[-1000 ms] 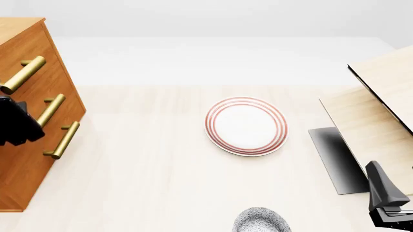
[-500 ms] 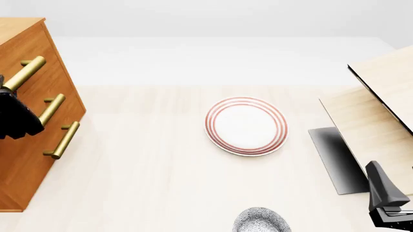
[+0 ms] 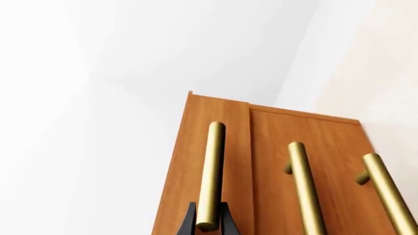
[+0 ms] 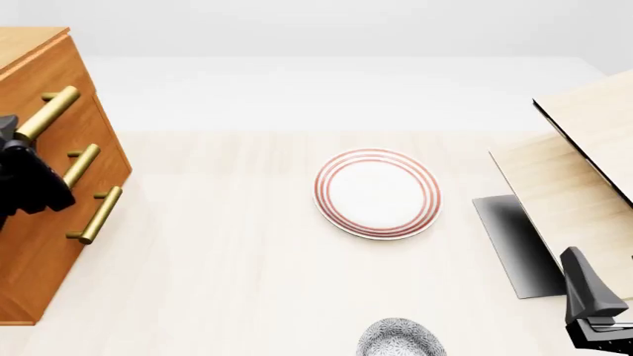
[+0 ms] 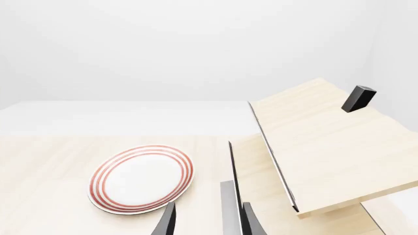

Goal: Open the top drawer of the cabinet and put the bowl in it.

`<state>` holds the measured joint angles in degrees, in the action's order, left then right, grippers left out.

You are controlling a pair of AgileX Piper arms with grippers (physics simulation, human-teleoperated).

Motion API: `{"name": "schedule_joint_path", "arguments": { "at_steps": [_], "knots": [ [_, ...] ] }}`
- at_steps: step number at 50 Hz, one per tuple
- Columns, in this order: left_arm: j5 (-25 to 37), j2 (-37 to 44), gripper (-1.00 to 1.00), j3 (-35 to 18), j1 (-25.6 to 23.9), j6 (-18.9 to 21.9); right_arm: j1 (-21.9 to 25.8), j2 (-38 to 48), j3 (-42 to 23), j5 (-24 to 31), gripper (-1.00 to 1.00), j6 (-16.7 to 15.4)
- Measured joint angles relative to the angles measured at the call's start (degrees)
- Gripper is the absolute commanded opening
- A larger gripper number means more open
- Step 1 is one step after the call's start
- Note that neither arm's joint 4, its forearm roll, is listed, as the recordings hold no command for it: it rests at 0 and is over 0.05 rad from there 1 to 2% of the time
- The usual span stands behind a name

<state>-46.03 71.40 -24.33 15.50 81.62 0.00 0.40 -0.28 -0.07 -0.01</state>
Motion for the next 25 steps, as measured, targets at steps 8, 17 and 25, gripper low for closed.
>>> {"name": "schedule_joint_path", "arguments": {
  "at_steps": [8, 17, 25],
  "knots": [
    [0.50, -0.51, -1.00, 0.15, -0.98, 0.30, 0.00, 0.00, 0.00, 0.00, 1.00, 0.00],
    [1.78, -1.28, -1.00, 0.05, -1.68, 0.70, 0.00, 0.00, 0.00, 0.00, 1.00, 0.00],
    [3.16, -2.14, -1.00, 0.02, -2.78, 1.21, 0.00, 0.00, 0.00, 0.00, 1.00, 0.00]
  ]
}}
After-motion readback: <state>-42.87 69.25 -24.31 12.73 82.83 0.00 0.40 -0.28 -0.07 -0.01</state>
